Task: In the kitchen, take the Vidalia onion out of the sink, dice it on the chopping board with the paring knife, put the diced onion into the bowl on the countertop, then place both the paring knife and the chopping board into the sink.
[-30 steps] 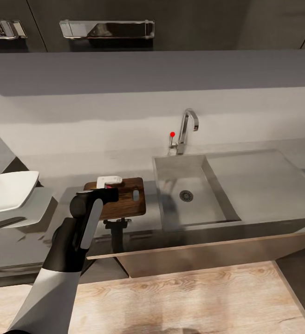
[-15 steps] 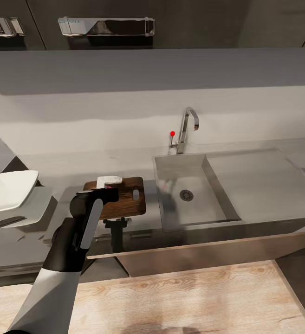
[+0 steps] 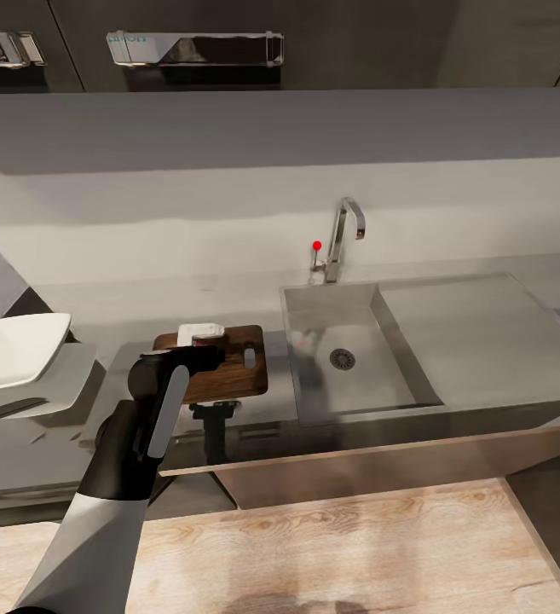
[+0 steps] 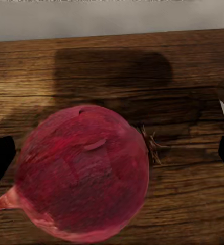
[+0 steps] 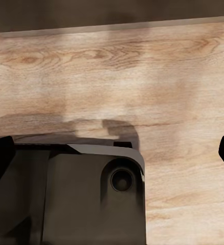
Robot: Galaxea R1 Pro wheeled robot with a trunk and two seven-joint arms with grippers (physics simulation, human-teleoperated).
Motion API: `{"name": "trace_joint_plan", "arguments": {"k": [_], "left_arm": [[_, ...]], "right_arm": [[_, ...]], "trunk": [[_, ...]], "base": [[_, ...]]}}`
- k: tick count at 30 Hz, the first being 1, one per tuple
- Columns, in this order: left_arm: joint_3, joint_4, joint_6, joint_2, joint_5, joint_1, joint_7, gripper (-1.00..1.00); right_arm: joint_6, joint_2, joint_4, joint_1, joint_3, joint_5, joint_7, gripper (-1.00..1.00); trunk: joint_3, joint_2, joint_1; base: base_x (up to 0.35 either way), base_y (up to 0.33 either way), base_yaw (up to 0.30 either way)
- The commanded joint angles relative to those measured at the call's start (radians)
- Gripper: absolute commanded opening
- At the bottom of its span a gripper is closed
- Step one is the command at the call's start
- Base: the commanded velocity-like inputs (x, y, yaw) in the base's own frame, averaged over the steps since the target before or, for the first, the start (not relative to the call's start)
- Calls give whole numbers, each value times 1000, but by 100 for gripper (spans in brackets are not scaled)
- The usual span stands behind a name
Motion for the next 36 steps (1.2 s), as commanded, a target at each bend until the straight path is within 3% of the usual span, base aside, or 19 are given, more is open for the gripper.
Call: {"name": "trace_joint_plan", "arguments": {"k": [1, 20, 36], "left_arm": [[-1, -1, 3, 0, 10, -1, 10, 100], [1, -1, 3, 0, 10, -1, 11, 100], [1, 0, 3, 0, 10, -1, 13, 100]], "right_arm": [[-1, 1, -2, 0, -4, 11, -4, 100], [-1, 1, -2, 0, -4, 11, -4, 100], [-1, 1, -2, 0, -4, 11, -4, 100]], "trunk": [[-1, -2, 1], [-1, -2, 1], [-1, -2, 1]], "base": [[0, 0, 0], [-8, 0, 0], [-310, 0, 0]]}}
